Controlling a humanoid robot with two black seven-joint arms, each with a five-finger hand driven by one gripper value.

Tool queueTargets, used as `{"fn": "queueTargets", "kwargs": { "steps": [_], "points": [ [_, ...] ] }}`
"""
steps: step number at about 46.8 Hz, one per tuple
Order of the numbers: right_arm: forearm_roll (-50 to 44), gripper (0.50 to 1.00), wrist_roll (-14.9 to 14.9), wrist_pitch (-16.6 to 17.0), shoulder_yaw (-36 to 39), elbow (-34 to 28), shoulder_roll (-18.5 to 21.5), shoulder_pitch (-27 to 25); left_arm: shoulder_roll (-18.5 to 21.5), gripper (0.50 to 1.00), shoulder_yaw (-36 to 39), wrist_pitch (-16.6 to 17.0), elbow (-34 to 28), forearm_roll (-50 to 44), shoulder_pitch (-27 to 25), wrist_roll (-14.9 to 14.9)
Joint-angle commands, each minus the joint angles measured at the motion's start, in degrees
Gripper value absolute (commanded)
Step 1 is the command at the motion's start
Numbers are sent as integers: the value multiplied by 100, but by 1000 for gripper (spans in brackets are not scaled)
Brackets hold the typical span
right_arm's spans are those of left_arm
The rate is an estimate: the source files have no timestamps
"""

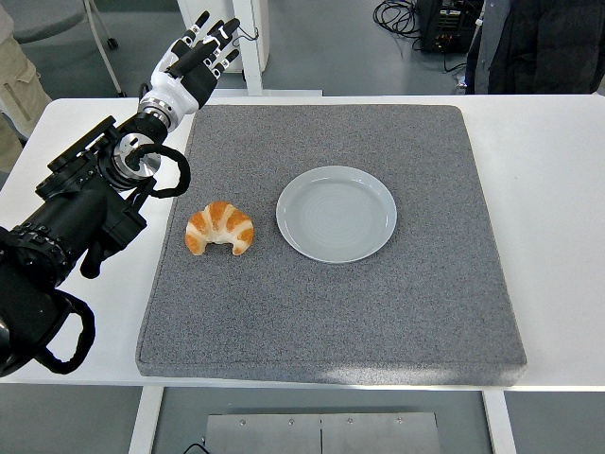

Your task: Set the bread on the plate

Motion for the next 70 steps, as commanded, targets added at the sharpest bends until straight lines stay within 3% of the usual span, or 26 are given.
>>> {"fn": "queueTargets", "kwargs": {
  "steps": [1, 42, 61, 70],
  "points": [
    [-1, 1000, 0, 1, 0, 4, 0, -1, 0, 1000, -8, 10, -2, 0, -9, -18],
    [-1, 1000, 0, 1, 0, -5, 0, -1, 26, 1000, 247, -26, -151, 97, -185, -44],
    [-1, 1000, 0, 1, 0, -5, 0, -1, 1423, 1000, 906, 45, -2418, 115, 17, -18],
    [-1, 1000, 0, 1, 0, 4, 0, -1, 2083, 1000, 1153, 132, -3157, 413, -27, -9]
  ]
}}
